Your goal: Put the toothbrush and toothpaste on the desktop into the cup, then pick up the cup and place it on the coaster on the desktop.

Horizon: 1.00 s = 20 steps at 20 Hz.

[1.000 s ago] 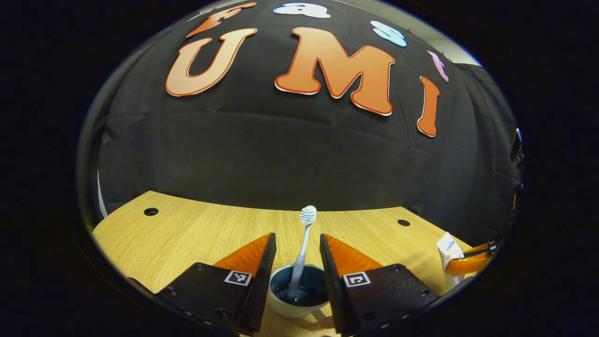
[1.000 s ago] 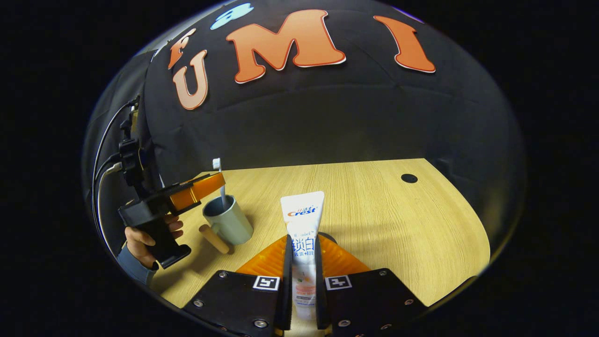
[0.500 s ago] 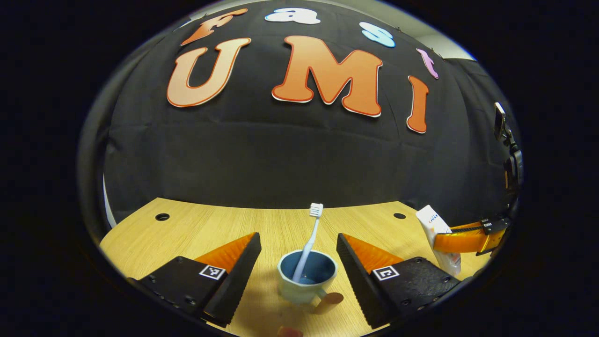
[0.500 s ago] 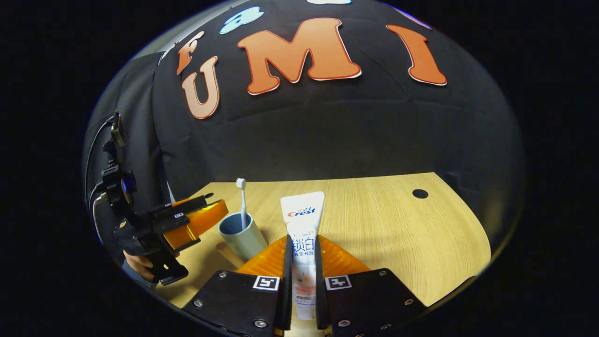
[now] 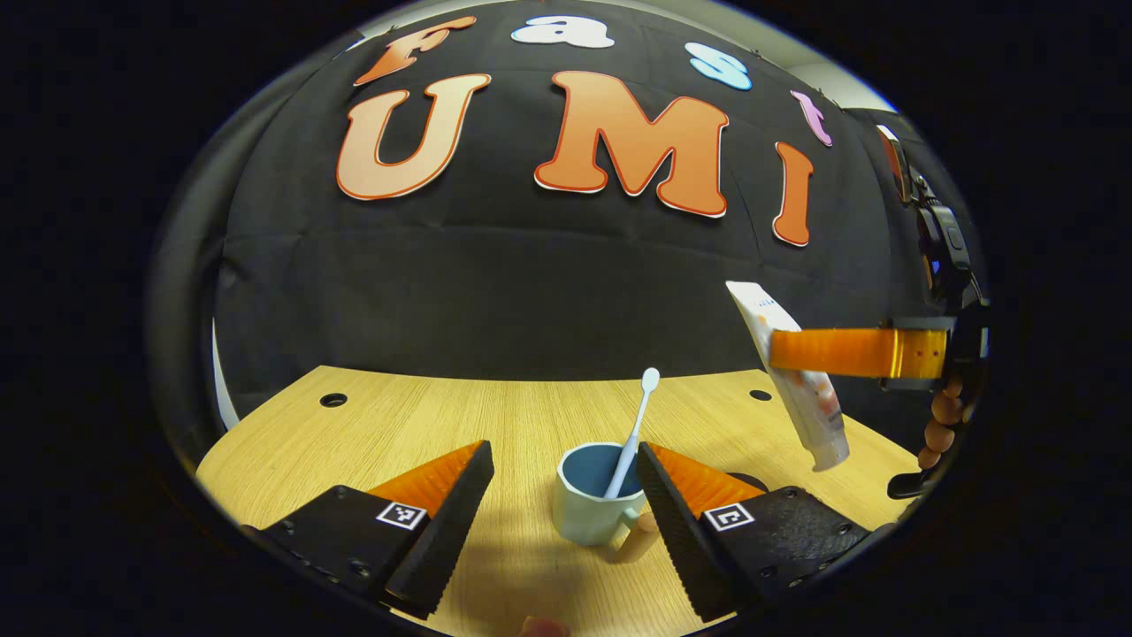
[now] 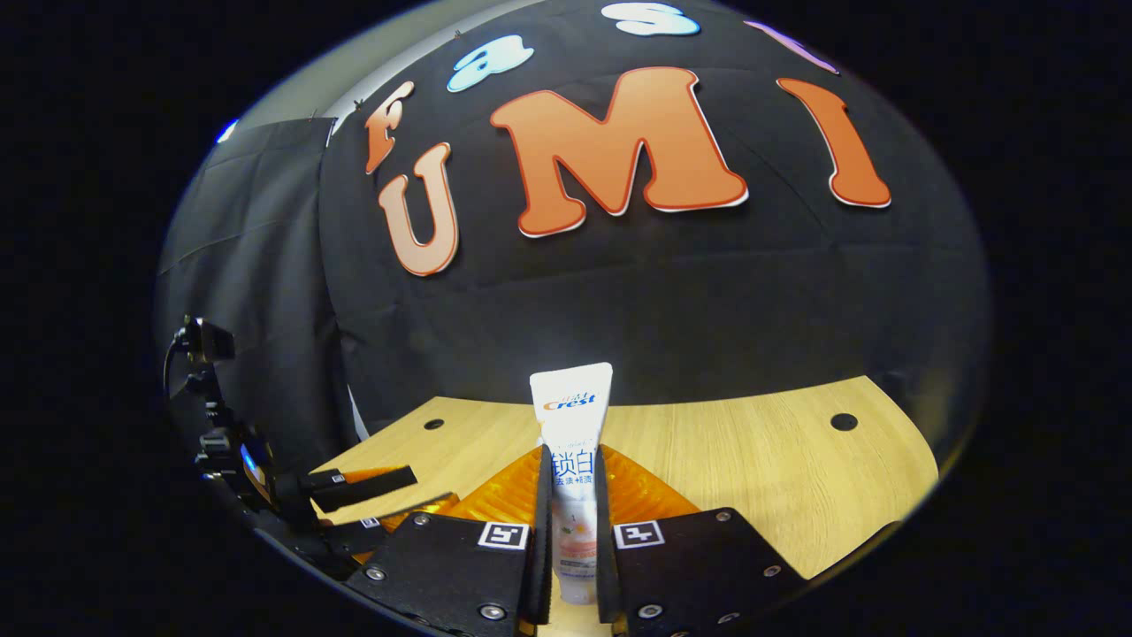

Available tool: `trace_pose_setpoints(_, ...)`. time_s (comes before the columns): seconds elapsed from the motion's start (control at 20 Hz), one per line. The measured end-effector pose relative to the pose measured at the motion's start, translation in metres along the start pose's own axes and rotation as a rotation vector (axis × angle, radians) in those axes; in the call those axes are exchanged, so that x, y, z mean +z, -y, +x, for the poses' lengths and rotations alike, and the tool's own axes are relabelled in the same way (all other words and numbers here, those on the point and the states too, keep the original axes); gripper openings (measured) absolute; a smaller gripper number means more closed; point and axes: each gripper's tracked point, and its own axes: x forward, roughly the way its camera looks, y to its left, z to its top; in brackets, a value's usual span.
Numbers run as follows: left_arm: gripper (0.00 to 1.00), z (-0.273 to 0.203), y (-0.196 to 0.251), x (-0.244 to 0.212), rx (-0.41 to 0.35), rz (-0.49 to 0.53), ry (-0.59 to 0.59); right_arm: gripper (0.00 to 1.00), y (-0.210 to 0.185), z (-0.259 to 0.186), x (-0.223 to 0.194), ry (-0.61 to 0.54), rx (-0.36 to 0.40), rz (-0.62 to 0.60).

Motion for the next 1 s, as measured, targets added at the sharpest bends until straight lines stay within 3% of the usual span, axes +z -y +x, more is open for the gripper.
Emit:
trace_pose_setpoints(0.15,0.98,-0.008,-0.007,-0.01,0.002,0.01,-0.016,0.2,-0.024,0.018,0.011,0.051,0.045,0.031)
trace_pose_setpoints(0.65,0.98,-0.03,-0.035,-0.026,0.029,-0.009,-0.03,0.21,-0.07,0.071,-0.014,0.098,0.166,0.116)
trace_pose_setpoints(1.0,0.98,-0.046,-0.039,-0.02,0.042,-0.001,-0.023,0.2,-0.085,0.102,-0.022,0.177,0.162,0.088)
